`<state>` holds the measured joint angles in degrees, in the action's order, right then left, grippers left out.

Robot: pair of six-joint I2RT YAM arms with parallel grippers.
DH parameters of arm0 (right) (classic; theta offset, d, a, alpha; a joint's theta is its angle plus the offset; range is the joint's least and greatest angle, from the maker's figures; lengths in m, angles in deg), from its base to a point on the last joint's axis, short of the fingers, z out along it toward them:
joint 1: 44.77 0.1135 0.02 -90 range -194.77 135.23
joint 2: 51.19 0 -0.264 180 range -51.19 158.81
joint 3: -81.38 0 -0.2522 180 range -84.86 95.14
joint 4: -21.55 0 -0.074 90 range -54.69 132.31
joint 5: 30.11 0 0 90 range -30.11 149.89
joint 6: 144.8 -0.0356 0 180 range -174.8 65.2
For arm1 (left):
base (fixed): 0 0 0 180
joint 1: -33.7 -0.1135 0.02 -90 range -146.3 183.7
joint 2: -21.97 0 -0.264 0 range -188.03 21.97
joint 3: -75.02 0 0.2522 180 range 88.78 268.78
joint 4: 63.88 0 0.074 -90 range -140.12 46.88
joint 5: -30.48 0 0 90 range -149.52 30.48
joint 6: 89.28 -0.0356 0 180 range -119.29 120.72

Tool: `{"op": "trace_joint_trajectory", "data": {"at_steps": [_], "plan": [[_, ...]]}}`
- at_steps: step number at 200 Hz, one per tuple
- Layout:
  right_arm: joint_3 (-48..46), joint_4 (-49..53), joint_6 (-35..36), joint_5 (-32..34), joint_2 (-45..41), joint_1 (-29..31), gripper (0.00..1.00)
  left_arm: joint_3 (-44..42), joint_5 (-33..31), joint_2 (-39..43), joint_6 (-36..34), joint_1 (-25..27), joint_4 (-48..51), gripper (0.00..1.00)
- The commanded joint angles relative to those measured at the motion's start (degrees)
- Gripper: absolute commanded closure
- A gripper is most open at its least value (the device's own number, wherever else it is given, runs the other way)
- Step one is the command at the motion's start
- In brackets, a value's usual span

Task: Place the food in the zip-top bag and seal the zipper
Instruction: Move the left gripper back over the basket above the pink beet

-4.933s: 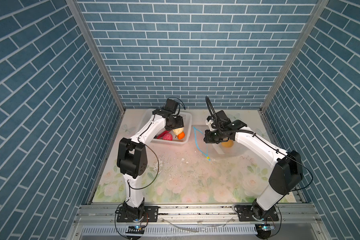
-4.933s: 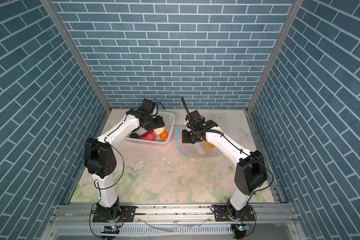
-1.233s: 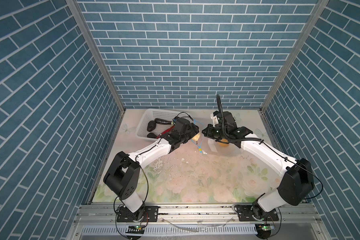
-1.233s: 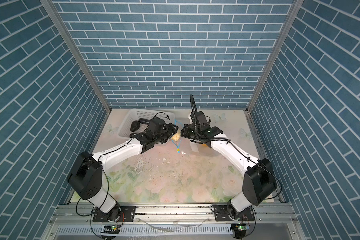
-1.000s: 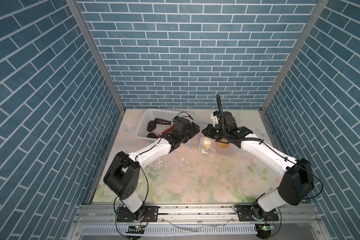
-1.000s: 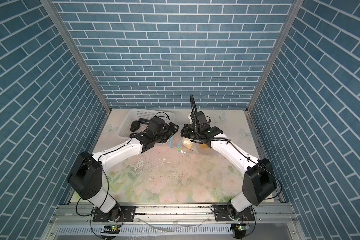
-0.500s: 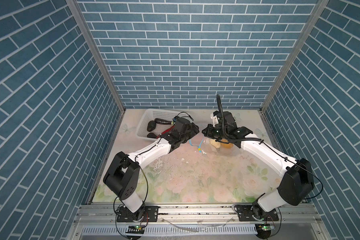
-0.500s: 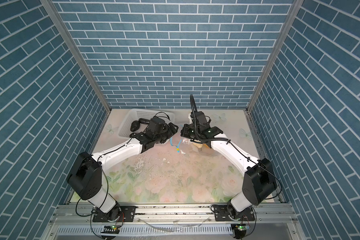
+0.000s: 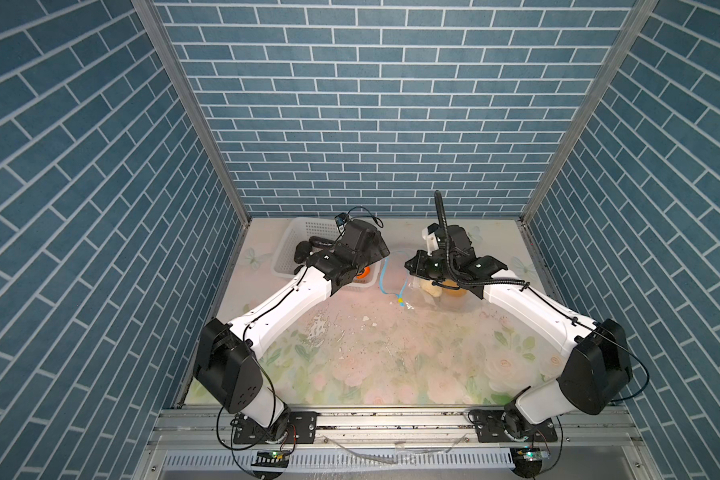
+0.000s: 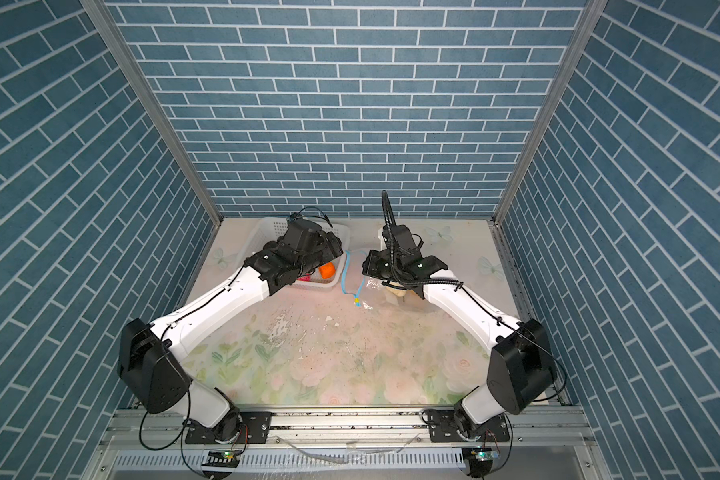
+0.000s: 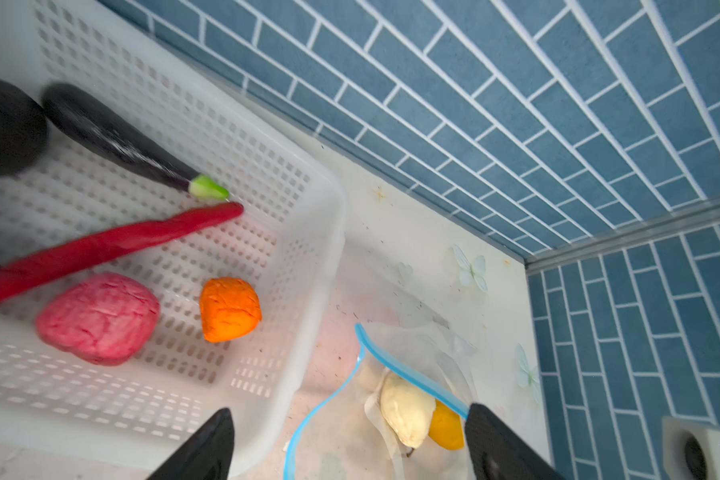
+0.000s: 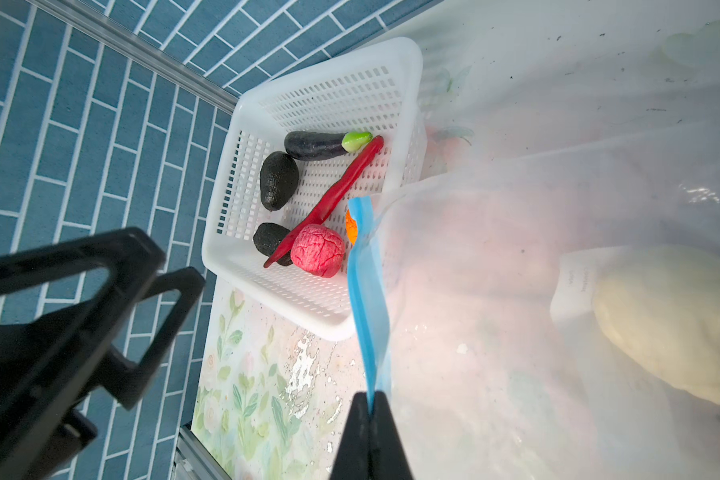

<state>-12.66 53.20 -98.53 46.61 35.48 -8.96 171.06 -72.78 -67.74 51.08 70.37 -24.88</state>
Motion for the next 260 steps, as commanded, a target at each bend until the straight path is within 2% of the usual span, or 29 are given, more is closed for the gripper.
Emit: {"op": "trace_joint_trajectory", "data": {"at_steps": [1, 44, 65, 133, 190, 260], "plan": [[-1.97, -1.4, -1.54, 0.01, -2.29, -0.3, 1.0, 5.21, -6.62, -1.62, -5.94, -0.74, 11.85, 0.11], [-2.78, -1.54, -1.38, 0.12, -3.1, -0.3, 1.0, 8.98, -7.23, -3.54, -10.8, -4.18, 18.15, 0.09], [-2.73, -1.76, -1.25, -0.04, -3.07, -0.3, 1.0, 9.38, -5.55, -4.85, -13.16, -6.41, 19.0, 0.09], [-3.11, -2.4, -1.62, -1.35, -2.48, -0.3, 1.0, 19.57, -5.9, -16.16, -20.62, -10.14, 31.48, 0.11], [-3.16, -2.77, -1.92, -2.2, -1.77, -0.3, 1.0, 20.51, -6.53, -20.02, -21.45, -12.3, 34.62, 0.11], [-3.21, -3.38, -1.67, -2.61, -1.3, -0.28, 1.0, 22.53, 0.49, -25.66, -22.49, -15.27, 35.76, 0.12]]}}
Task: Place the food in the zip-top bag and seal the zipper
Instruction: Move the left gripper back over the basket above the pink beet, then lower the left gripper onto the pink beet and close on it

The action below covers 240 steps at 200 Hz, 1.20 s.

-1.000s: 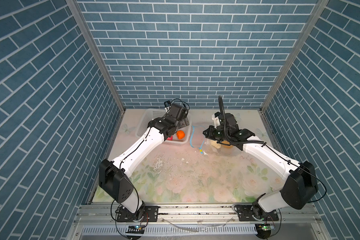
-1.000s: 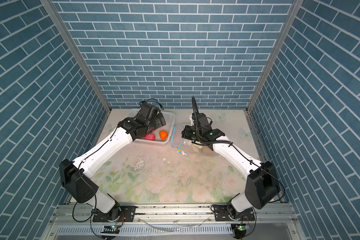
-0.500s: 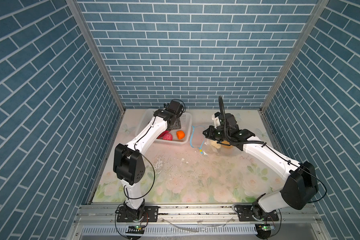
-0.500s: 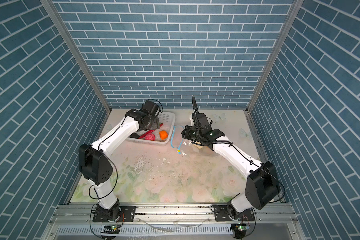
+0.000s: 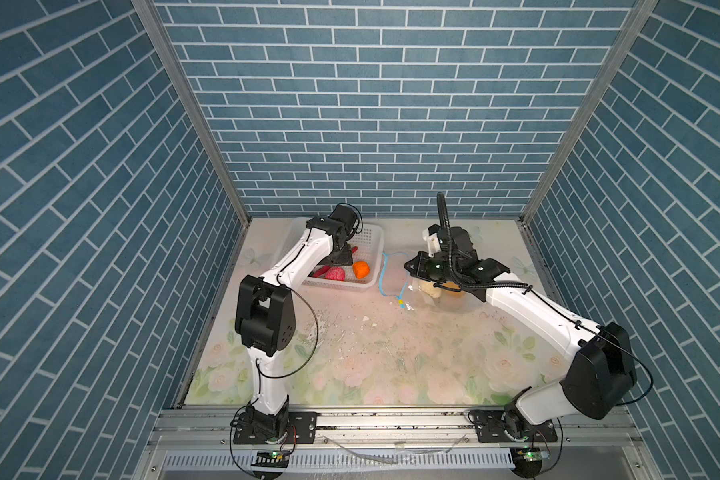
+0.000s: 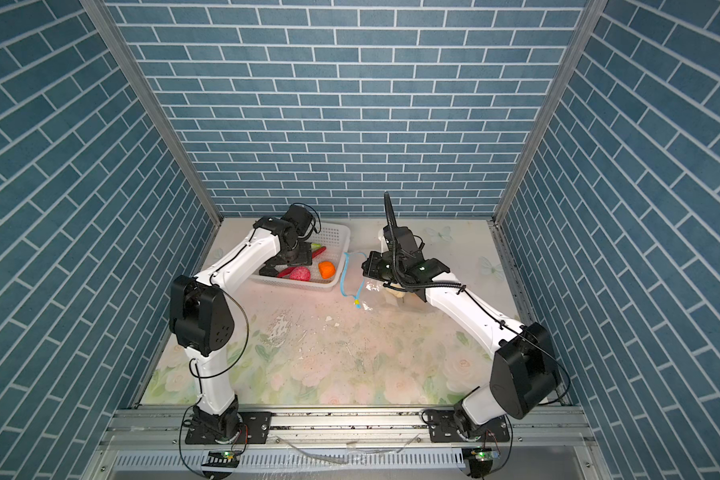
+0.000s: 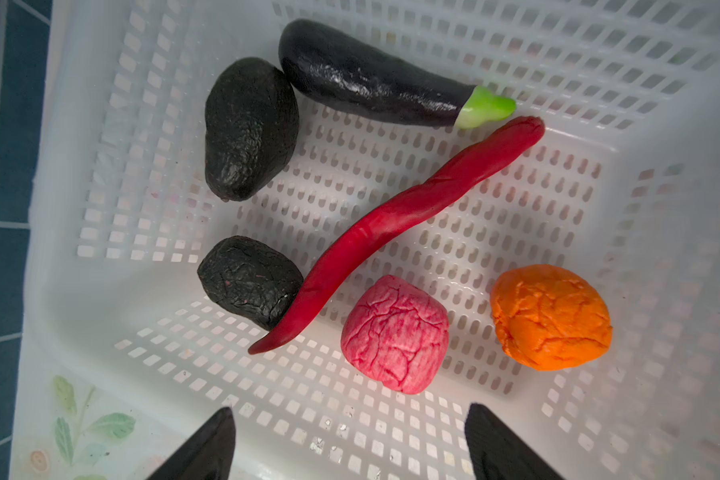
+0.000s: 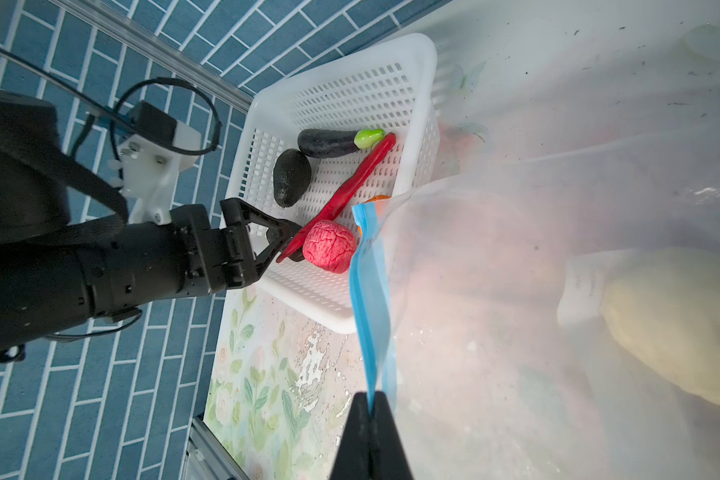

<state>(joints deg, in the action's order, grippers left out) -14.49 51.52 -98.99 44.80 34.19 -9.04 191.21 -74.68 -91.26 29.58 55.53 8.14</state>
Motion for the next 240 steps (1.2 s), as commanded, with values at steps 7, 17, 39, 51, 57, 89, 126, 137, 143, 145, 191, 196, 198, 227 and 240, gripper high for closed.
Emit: {"op": "trace_joint_trajectory", "data": {"at_steps": [7, 17, 39, 51, 57, 89, 126, 137, 143, 145, 191, 196, 198, 227, 240], "plan": [[-1.39, -1.69, -1.09, -0.82, 0.11, -0.17, 1.0, 2.82, 2.71, -2.87, -1.04, -0.65, 3.29, 0.12], [-1.47, -1.65, -0.92, -0.82, 0.11, -0.22, 1.0, 3.28, 3.74, -3.79, -1.23, -1.12, 3.68, 0.12], [-1.81, -1.4, -0.65, -1.16, 0.13, -0.21, 1.0, 2.54, 7.01, -4.68, -1.68, -2.21, 3.34, 0.12], [-1.84, -0.81, -0.14, -1.09, 0.17, -0.22, 1.0, 1.53, 8.45, -4.62, -2.13, -2.72, 2.72, 0.12], [-2.13, -0.8, -0.01, -1.12, 0.21, -0.16, 1.0, 0.97, 9.39, -4.59, -2.21, -2.98, 2.29, 0.12], [-2.19, 0.81, 0.86, -1.04, 0.82, -0.22, 1.0, -0.3, 15.22, -5.41, -3.56, -3.62, 0.62, 0.12], [-2.91, 2.27, 1.72, 0.23, 1.0, -0.21, 1.0, -0.04, 18.23, -6.95, -4.71, -3.71, 1.1, 0.11], [-3.13, 2.38, 1.73, 0.65, 1.14, -0.14, 1.0, -0.08, 17.24, -7.25, -4.69, -3.75, 1.89, 0.1], [-3.25, 2.35, 1.82, 0.83, 1.21, -0.21, 1.0, -0.15, 16.61, -7.34, -4.71, -3.76, 2.26, 0.1], [-3.23, 2.34, 1.82, 0.85, 1.24, -0.22, 1.0, -0.07, 16.4, -7.4, -4.7, -3.84, 2.33, 0.09], [-2.56, 1.92, 2.56, 0.35, 2.84, -0.22, 1.0, 1.61, 13.66, -8.96, -4.41, -4.37, 2.83, 0.09], [-2.73, 1.94, 2.81, 0.26, 2.85, -0.21, 1.0, 1.56, 13.36, -9.06, -4.27, -4.36, 2.62, 0.09], [-2.77, 1.84, 2.9, 0.24, 2.79, -0.21, 1.0, 1.57, 13.3, -9.1, -4.17, -4.34, 2.53, 0.09], [-4.13, 0.49, 3.31, -0.55, 3.09, -0.17, 1.0, 1.27, 12.13, -9.92, -3.44, -4.34, 2.01, 0.09], [-4.61, -0.24, 3.31, -1.14, 3.31, -0.22, 1.0, 1.12, 11.97, -10.19, -3.21, -4.36, 2.08, 0.09]]}}
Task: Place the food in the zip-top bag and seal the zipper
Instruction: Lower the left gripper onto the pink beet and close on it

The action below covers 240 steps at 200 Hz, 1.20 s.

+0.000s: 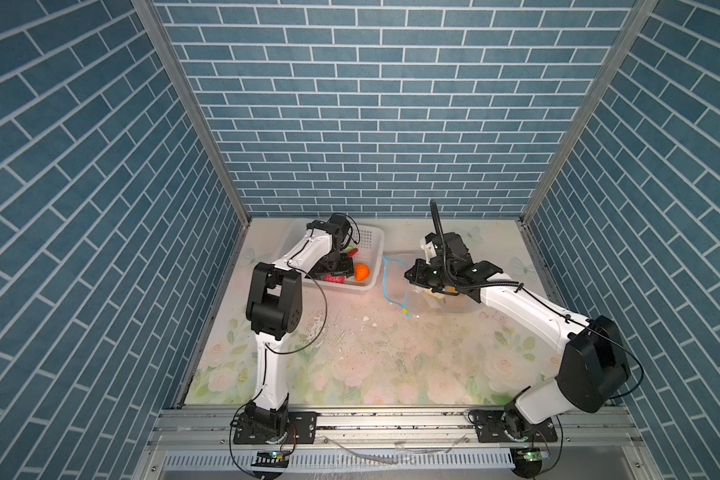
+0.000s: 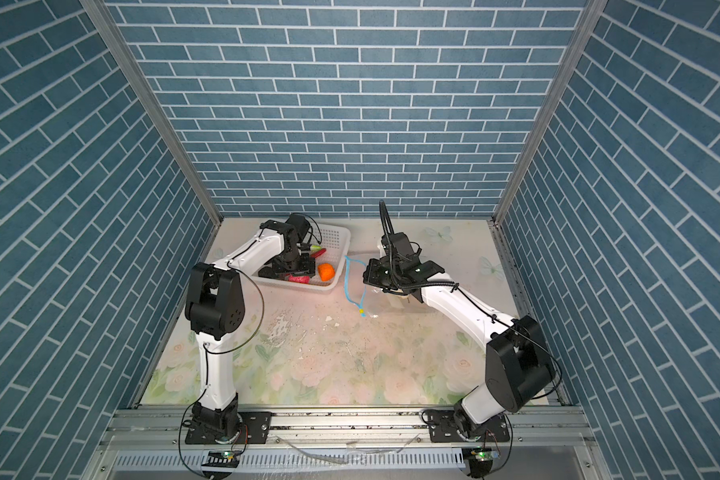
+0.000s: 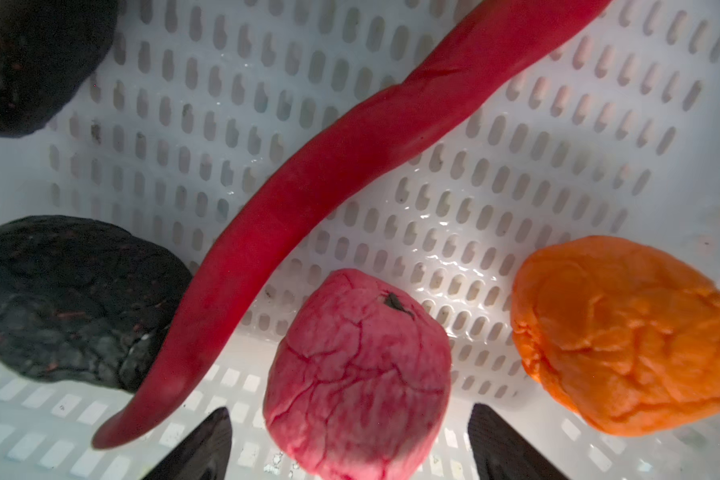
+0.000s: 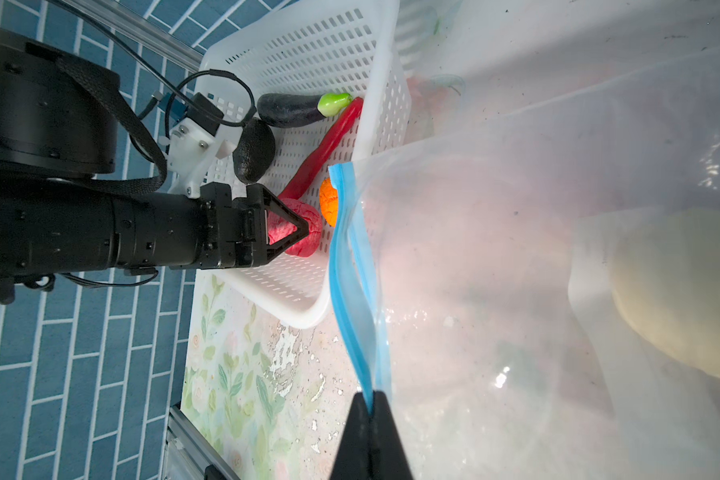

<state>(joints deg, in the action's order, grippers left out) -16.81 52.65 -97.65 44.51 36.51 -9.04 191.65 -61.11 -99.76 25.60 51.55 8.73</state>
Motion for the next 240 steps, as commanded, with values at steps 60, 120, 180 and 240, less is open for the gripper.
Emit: {"op": "trace_joint_trajectory", "data": {"at_steps": [60, 120, 180, 240], "plan": [[-3.49, -1.49, 2.39, -0.97, 0.83, -0.22, 1.0, -0.99, -1.79, -1.41, 1.96, -0.39, 0.82, 0.03], [-3.51, -1.49, 2.22, -0.97, 1.11, -0.22, 1.0, -2.32, -1.23, -1.66, 1.95, -0.41, 1.22, 0.01], [-2.57, -1.22, 2.94, -1.63, 2.53, -0.18, 1.0, -2.22, -0.35, -1.76, 2.35, -0.36, 1.71, 0.09], [-1.8, -1.1, 3.73, -1.68, 3.16, -0.18, 1.0, -3.13, 2.05, -2.02, 2.26, -0.37, 0.59, 0.22]]}}
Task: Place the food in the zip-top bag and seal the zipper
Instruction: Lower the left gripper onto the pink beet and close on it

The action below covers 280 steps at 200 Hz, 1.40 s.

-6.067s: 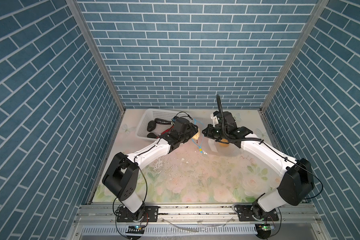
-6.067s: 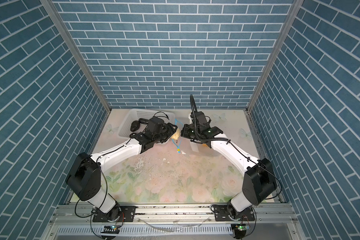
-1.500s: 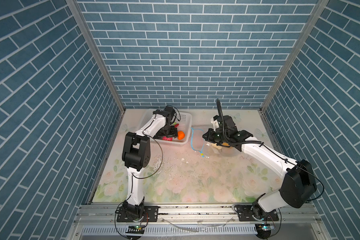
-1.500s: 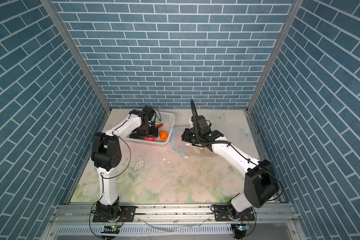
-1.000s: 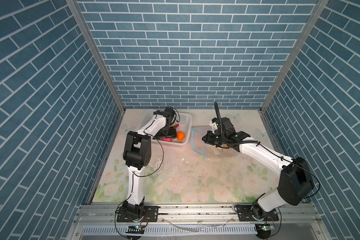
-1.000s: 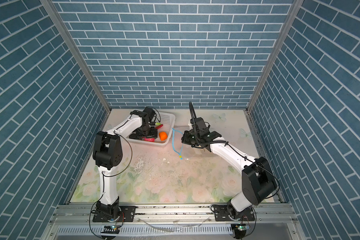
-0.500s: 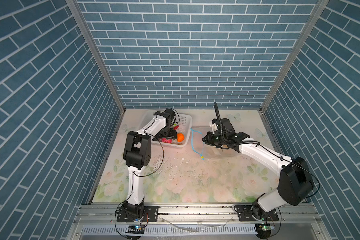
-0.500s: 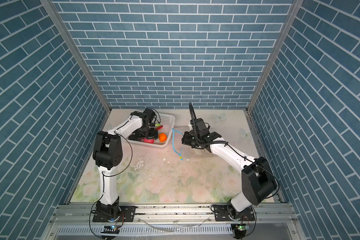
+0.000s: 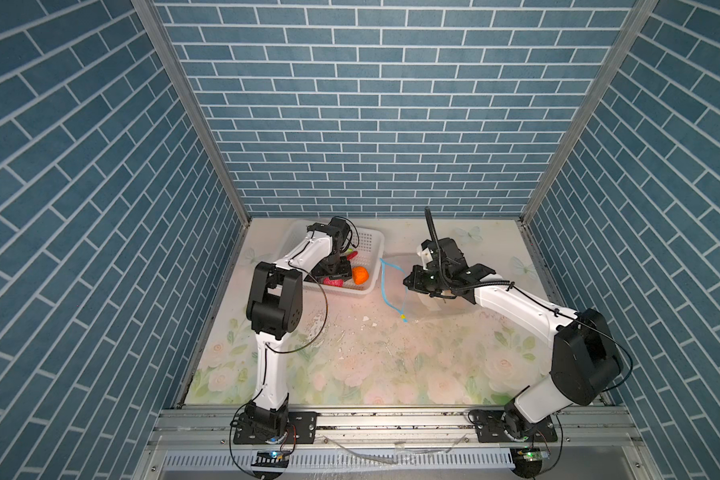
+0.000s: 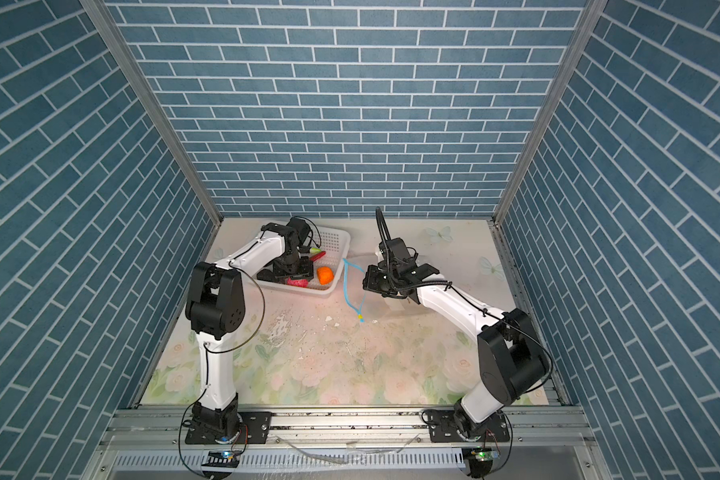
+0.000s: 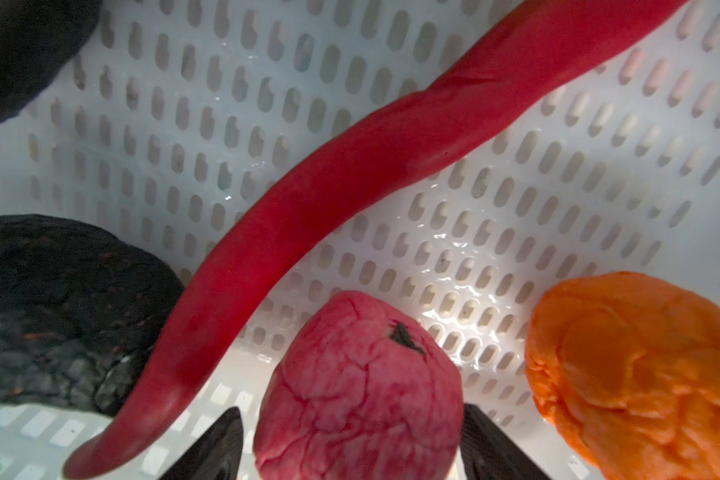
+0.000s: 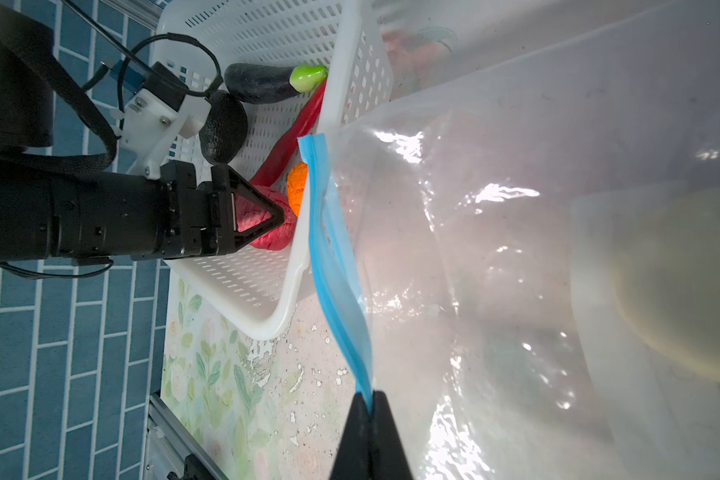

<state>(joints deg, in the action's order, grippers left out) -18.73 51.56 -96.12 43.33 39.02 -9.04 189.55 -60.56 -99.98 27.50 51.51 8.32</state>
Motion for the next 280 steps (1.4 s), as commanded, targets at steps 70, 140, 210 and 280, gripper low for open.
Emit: {"op": "trace_joint_trajectory", "data": {"at_steps": [70, 140, 210, 280], "plan": [[0.94, 0.69, 2.74, -0.05, 1.46, -0.21, 1.0, 0.34, 2.8, -0.76, -0.19, -0.38, 1.51, 0.33], [1.0, 0.72, 2.64, -0.14, 1.85, -0.2, 1.0, 0.46, 4.62, 0.26, -0.07, -0.32, 0.54, 0.36], [1.04, 0.72, 2.38, -0.23, 1.55, -0.22, 1.0, 2.71, 5.61, -0.04, -0.07, -0.45, 0.97, 0.37], [1.63, 0.73, 2.38, -0.92, 2.5, -0.17, 1.0, 5.89, 7.58, -1.53, 0.16, -1.03, 1.04, 0.4]]}}
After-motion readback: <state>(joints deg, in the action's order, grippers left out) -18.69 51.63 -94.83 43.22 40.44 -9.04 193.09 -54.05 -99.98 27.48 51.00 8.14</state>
